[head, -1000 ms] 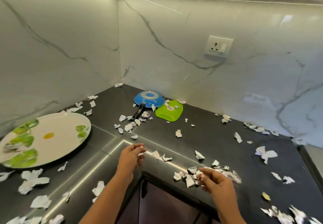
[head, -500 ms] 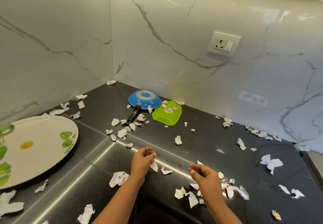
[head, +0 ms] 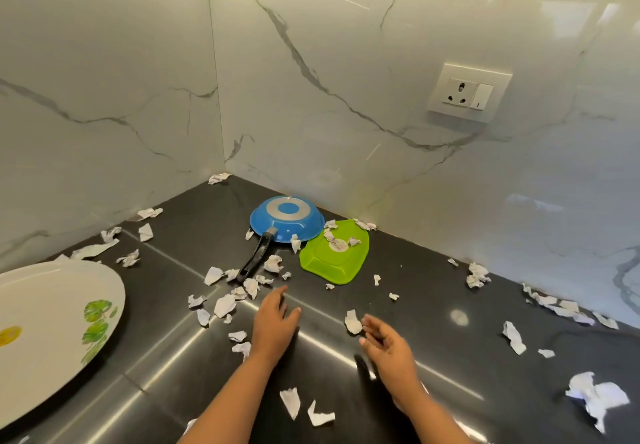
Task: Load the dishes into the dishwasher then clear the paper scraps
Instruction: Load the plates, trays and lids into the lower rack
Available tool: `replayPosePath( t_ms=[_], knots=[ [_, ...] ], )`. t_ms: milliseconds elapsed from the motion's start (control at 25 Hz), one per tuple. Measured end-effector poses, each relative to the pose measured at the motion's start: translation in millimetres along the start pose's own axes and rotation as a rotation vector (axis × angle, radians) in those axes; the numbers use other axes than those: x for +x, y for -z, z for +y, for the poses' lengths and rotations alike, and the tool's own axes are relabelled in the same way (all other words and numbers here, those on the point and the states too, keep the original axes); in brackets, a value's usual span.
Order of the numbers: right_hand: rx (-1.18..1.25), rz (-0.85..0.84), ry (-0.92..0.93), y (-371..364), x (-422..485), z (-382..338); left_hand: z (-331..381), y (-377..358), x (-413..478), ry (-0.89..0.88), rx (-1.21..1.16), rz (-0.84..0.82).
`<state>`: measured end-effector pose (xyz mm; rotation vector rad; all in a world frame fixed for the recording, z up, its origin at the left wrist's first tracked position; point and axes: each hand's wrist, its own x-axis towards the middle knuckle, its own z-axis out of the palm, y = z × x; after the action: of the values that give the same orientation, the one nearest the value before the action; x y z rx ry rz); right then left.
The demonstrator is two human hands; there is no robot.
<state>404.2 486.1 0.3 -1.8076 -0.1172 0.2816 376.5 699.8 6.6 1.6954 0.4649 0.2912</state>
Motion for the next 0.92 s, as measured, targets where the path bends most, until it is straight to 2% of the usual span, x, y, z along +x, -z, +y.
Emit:
replayPosePath(
  t_ms=[80, 200, 320, 400, 520, 600, 800, 840, 920],
  knots=[
    [0.044, 0.052, 0.010, -0.2, 28.4, -3.1, 2.5, -5.6, 17.6, -0.032, 0.126, -0.010],
    [-0.053, 0.072, 0.072, -5.8, 62.2, -12.0, 9.0, -16.1, 34.8, -0.102, 0.440, -0.012],
    [-0.348, 0.077, 0.182, -16.7, 88.9, -17.9, 16.0, -26.6, 49.5, -0.128, 0.710, 0.000],
    [-0.626, 0.077, 0.223, -27.3, 100.4, -22.9, 18.5, -30.1, 59.1, -0.123, 0.785, -0.009],
    [-0.927, 0.129, 0.233, -39.0, 112.2, -24.8, 17.8, -33.8, 71.7, -0.119, 0.790, -0.039],
    [-0.951, 0.166, 0.213, -42.0, 114.9, -25.3, 14.6, -36.5, 85.6, -0.079, 0.712, -0.028],
    [-0.967, 0.167, 0.183, -41.1, 120.3, -19.3, 24.2, -60.2, 120.5, 0.085, 0.103, 0.089],
    [-0.963, 0.171, 0.182, -41.5, 121.1, -18.6, 25.9, -66.9, 125.2, 0.096, 0.090, 0.104],
    [-0.954, 0.178, 0.185, -41.1, 122.8, -17.2, 28.8, -75.9, 132.5, 0.087, 0.246, 0.152]
  ],
)
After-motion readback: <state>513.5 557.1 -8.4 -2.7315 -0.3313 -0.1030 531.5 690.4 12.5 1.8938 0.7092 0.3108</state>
